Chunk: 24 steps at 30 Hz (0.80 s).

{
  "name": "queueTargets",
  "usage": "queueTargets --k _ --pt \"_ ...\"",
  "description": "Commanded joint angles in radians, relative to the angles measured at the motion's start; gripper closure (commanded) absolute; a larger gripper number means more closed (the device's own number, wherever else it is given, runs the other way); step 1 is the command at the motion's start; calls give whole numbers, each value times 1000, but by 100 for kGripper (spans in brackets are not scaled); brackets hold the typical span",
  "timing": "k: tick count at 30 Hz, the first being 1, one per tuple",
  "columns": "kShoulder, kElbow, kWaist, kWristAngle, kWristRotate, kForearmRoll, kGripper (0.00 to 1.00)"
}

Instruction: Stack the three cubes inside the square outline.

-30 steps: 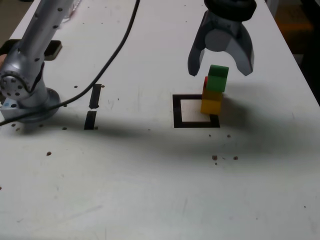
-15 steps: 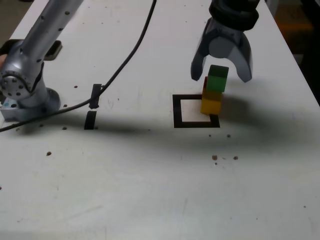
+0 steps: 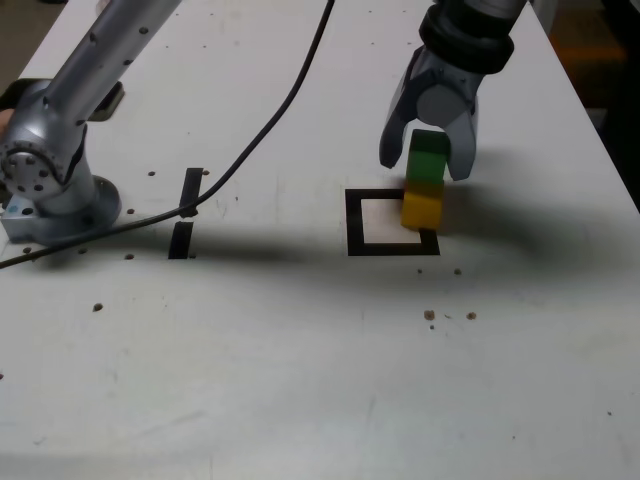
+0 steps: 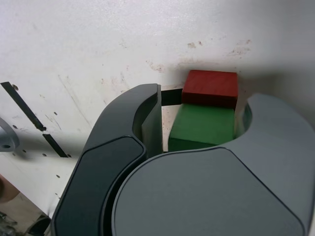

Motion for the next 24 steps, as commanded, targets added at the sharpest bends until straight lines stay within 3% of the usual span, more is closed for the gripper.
queueTargets --k 1,8,13,19,24 --pt "-1 -7 2 -3 11 8 73" --pt "-39 -10 -10 0 20 9 74" --pt "-117 10 -26 20 8 17 74" --pt "-256 130 -26 43 -29 17 74" --pt "-304 211 -12 55 -58 10 74"
